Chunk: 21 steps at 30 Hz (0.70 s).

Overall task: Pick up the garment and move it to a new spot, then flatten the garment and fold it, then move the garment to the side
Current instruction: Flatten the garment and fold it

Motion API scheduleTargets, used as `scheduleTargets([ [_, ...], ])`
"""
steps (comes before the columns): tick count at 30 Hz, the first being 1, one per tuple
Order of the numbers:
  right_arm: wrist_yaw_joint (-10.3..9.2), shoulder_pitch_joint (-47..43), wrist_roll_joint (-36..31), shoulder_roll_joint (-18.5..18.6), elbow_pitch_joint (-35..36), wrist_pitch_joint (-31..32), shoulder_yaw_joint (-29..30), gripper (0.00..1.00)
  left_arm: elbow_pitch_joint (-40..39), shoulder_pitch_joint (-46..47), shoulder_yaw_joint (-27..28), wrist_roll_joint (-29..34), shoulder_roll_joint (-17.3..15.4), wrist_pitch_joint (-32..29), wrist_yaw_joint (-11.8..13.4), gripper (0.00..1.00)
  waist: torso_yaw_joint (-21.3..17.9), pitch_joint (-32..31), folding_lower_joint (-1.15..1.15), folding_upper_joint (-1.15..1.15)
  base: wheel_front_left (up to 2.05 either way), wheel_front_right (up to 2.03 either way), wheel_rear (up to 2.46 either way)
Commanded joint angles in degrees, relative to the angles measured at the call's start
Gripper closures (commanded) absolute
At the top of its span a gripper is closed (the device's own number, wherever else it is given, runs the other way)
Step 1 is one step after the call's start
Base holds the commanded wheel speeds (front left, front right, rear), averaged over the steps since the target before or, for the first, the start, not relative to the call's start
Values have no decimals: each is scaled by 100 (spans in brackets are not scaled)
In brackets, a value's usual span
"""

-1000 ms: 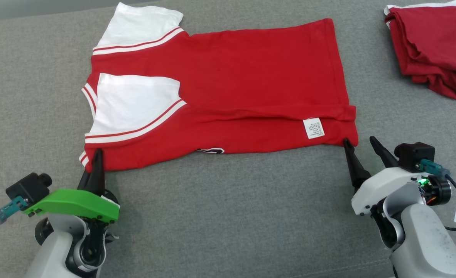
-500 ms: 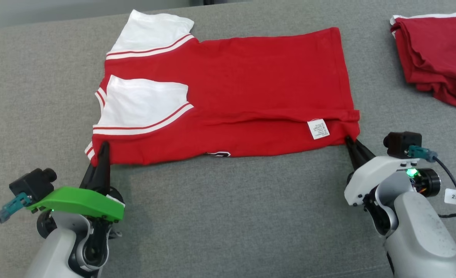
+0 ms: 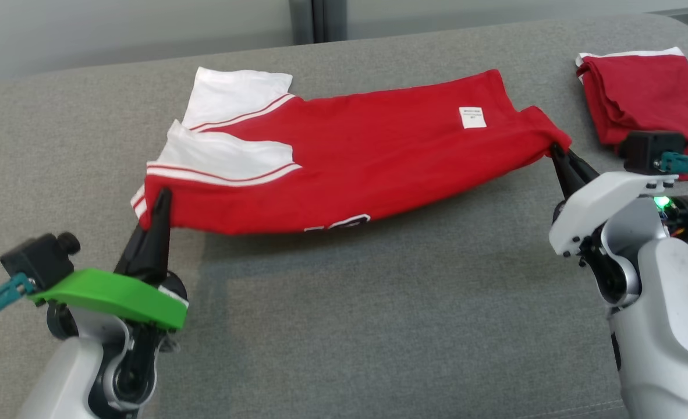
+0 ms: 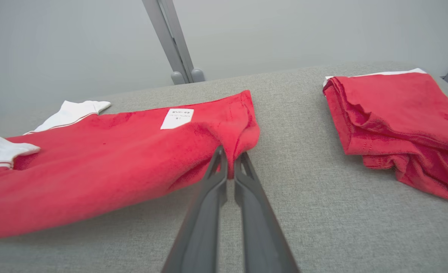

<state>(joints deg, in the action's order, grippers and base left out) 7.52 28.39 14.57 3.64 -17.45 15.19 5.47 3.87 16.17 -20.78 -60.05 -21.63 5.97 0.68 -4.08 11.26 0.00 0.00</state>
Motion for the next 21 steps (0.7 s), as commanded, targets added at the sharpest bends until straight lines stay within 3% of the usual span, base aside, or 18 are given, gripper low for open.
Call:
scheduleTargets([
  [1, -7, -270, 3, 39, 159, 70, 26, 100, -128, -257, -26, -22, -89, -34, 67, 100, 31, -77, 0, 0, 0, 0, 0],
  [9, -7, -1876, 157, 16, 1434, 547, 57, 100, -928, -1714, -35, -313, -190, -97, 505, 100, 98, -219, 0, 0, 0, 0, 0],
  [19, -7, -2690, -47, -60, 1400, 366, -21, 100, -310, -2092, -44, -400, -189, -103, 603, 100, 32, -122, 0, 0, 0, 0, 0],
  [20, -7, -2698, -9, -60, 1359, 329, -30, 88, -245, -2078, -63, -383, -198, -113, 603, 98, 21, -106, 0, 0, 0, 0, 0],
  [21, -7, -2713, 8, -60, 1306, 289, -35, 61, -195, -2055, -89, -353, -205, -107, 588, 62, 10, -90, 0, 0, 0, 0, 0],
])
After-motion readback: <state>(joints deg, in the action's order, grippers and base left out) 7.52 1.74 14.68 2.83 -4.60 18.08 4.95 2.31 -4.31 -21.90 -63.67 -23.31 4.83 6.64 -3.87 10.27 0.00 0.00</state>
